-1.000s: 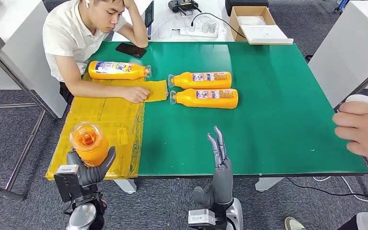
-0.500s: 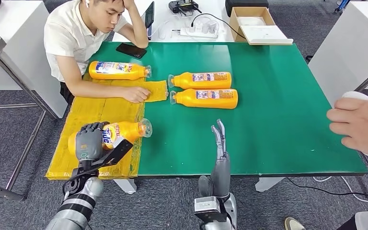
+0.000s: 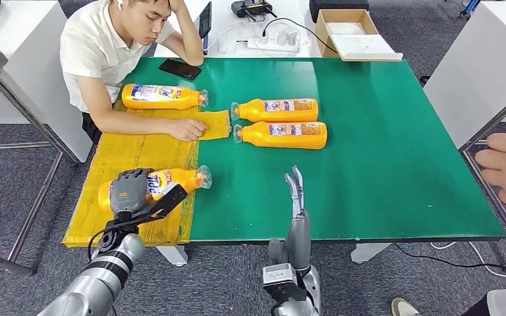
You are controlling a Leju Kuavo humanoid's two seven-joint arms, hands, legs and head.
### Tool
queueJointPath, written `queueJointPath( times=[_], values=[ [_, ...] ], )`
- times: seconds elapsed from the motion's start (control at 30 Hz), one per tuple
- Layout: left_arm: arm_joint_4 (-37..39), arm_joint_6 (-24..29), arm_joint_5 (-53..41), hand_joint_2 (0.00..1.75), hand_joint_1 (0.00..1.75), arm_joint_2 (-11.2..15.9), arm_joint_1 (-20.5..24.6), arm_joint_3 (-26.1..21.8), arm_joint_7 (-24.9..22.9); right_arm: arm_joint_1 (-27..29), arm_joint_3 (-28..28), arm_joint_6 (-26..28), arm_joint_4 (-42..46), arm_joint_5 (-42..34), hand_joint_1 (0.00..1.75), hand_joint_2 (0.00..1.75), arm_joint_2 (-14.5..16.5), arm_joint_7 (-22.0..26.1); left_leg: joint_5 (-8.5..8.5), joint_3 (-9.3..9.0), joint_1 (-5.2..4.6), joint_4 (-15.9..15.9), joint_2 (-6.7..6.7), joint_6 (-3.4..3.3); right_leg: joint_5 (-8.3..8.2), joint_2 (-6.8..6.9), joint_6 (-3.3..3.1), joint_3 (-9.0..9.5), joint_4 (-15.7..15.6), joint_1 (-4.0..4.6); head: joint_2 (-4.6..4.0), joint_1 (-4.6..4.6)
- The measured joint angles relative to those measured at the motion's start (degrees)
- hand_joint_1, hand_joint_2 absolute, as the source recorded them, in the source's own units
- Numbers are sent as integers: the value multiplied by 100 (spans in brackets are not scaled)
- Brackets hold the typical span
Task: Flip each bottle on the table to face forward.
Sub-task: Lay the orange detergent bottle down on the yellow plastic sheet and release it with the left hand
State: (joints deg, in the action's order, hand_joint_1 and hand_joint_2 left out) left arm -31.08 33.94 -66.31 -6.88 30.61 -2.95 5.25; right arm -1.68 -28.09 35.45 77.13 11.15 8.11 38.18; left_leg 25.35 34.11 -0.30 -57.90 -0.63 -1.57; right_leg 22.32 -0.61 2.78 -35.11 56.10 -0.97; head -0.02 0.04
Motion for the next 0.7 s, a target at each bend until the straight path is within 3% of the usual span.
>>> queueJointPath(
  times=[0.07, 0.13, 0.2, 0.3, 0.37, 0.5, 0.7],
  values=[
    [3, -1, 1, 175, 161, 1, 3, 1, 1, -1, -1, -1, -1, 0, 0, 0, 0, 0, 0, 0, 0, 0, 0, 0, 0, 0, 0, 0, 0, 0, 1, 0],
    [63, -78, 127, 175, 75, 6, 41, 9, 94, -14, -8, 5, -25, 16, 0, 0, 1, 0, -1, -2, 0, 0, -1, 0, 0, 0, 0, 1, 0, 0, 1, 0],
    [159, -479, 564, 175, 2, 11, 120, 14, 491, -42, -34, 22, -79, 32, 0, 0, -2, 0, -7, -8, 0, 0, -22, 2, 1, 14, -1, 11, 1, 0, 1, -2],
    [-18, -2640, 1965, 175, 0, -15, 64, 158, 1841, -100, -138, 32, -185, -19, 0, 0, -64, 0, -18, -23, -1, 1, -56, 2, 4, 45, -1, 39, 2, -1, 1, 1],
    [-295, -3582, 2512, 175, 0, -3, -83, 332, 2240, -129, -194, 31, -221, -56, 0, 0, -109, 0, -17, -30, -2, 1, -54, 2, 3, 46, 0, 47, 1, -2, 2, 1],
    [-669, -3904, 2734, 175, 0, 143, -281, 710, 2429, -165, -243, 31, -250, -86, 0, 0, -150, 1, -19, -31, 0, 1, -56, 3, 2, 47, 0, 45, 2, 1, 2, -2],
    [-959, -3959, 2774, 175, 0, 254, -446, 1022, 2493, -185, -282, 31, -264, -90, 0, 0, -181, 0, -19, -25, 2, 1, -56, 3, 3, 46, 0, 41, 4, 1, 1, 0]
  ],
)
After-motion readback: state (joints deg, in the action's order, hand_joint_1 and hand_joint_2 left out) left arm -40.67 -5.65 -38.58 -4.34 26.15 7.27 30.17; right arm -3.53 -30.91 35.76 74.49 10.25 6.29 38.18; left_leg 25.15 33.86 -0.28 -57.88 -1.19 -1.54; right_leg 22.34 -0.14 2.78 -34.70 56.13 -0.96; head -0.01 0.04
